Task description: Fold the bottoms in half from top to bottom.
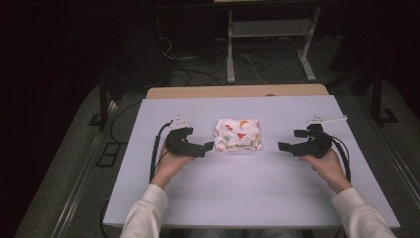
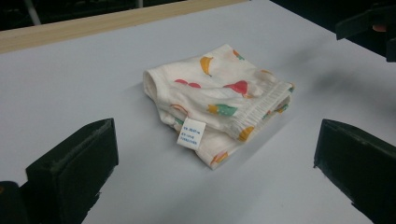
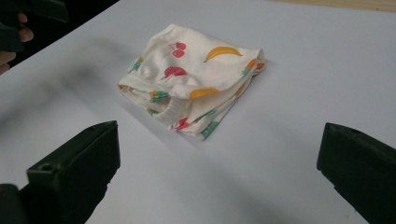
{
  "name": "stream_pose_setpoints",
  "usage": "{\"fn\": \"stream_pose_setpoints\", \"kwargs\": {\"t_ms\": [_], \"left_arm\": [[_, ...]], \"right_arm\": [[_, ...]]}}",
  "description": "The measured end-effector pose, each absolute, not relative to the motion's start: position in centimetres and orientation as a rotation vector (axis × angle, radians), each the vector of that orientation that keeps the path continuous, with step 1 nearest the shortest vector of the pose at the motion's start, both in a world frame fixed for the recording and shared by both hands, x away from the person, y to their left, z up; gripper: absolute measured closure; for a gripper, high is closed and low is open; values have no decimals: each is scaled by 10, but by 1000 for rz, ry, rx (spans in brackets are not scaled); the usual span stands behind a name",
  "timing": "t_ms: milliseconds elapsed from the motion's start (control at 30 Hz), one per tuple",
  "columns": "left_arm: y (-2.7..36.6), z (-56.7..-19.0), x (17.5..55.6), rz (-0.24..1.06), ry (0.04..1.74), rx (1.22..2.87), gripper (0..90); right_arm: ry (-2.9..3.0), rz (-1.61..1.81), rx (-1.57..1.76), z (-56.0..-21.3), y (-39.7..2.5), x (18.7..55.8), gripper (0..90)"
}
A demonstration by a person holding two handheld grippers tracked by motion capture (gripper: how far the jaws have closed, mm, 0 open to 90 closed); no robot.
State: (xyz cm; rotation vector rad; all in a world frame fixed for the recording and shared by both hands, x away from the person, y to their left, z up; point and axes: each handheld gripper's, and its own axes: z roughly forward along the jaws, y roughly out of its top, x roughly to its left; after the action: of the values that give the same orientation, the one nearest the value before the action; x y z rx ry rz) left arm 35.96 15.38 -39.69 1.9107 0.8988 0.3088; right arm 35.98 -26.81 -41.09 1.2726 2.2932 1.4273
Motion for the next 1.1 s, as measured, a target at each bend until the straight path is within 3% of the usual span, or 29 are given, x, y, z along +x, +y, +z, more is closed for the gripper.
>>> {"fn": "stream_pose_setpoints", "kwargs": {"t_ms": [1100], "left_arm": [[189, -423, 298, 403, 875, 1884, 0]], "right_arm": [[2265, 1400, 1200, -430, -282, 294, 0]]}}
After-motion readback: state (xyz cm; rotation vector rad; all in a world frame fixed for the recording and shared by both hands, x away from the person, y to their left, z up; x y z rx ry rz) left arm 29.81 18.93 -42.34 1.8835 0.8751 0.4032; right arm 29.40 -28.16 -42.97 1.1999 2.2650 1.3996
